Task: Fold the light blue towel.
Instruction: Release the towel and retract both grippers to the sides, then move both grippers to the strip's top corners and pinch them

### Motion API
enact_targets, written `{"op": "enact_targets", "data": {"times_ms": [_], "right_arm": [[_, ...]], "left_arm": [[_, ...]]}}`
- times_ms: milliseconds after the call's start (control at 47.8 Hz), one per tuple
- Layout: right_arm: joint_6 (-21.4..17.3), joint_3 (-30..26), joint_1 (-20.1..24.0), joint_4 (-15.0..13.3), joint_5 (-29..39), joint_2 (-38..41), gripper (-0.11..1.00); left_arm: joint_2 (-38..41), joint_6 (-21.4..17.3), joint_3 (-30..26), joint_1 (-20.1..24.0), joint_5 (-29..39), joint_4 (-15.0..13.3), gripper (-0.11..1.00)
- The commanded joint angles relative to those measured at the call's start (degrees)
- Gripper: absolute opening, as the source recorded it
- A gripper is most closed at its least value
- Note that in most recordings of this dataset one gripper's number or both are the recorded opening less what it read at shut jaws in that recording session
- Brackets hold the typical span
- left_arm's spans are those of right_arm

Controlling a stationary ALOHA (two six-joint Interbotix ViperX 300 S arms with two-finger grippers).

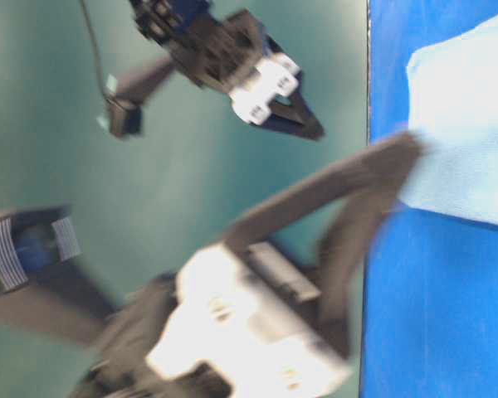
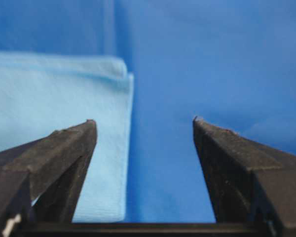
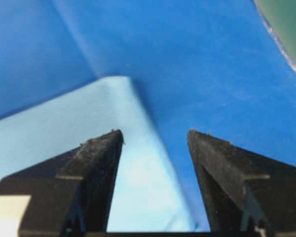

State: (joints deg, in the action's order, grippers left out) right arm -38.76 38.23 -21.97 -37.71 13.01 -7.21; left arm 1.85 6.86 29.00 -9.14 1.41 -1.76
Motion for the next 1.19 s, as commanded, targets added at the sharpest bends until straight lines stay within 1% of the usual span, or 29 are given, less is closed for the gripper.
{"op": "enact_targets", "data": {"times_ms": [0, 105, 251, 377, 440, 544, 649, 775, 921, 1173], "right_arm": [[0.1, 2.2, 1.7, -0.1, -0.4, -6.6, 0.59], [0.1, 6.2, 3.5, -0.1, -1.4, -13.2, 0.59], [-0.2, 12.8, 5.7, -0.1, -4.5, -23.6, 0.59], [-0.2, 16.7, 7.1, 0.0, -6.1, -31.6, 0.6], [-0.2, 18.9, 7.6, 0.0, -6.9, -35.3, 0.6], [-0.4, 22.3, 7.7, 0.1, -8.2, -39.1, 0.6], [-0.8, 26.0, 7.7, 0.4, -10.5, -41.1, 0.6], [-1.0, 29.2, 7.7, 1.0, -15.0, -41.0, 0.6], [-1.1, 29.4, 7.7, 1.2, -17.1, -39.6, 0.6], [-1.1, 28.8, 7.6, 1.8, -16.7, -39.1, 0.6]], "left_arm": [[-4.9, -1.4, 0.6, 1.3, -0.1, 0.2, 0.74], [-8.9, -3.9, 3.6, 3.8, -1.6, 0.3, 0.74], [-14.0, -5.9, 9.1, 7.6, -7.1, 0.2, 0.74], [-19.0, -7.1, 15.0, 10.5, -13.8, 0.3, 0.74], [-21.2, -7.3, 17.4, 11.3, -16.0, 0.2, 0.74], [-24.1, -7.4, 21.3, 12.2, -19.1, 0.3, 0.74], [-25.1, -7.4, 24.7, 12.5, -21.5, 0.2, 0.74], [-24.7, -7.2, 27.4, 12.6, -24.9, 0.1, 0.74], [-23.6, -7.2, 27.5, 12.9, -25.6, 0.1, 0.74], [-22.9, -7.2, 26.8, 13.1, -25.6, 0.1, 0.74]]}}
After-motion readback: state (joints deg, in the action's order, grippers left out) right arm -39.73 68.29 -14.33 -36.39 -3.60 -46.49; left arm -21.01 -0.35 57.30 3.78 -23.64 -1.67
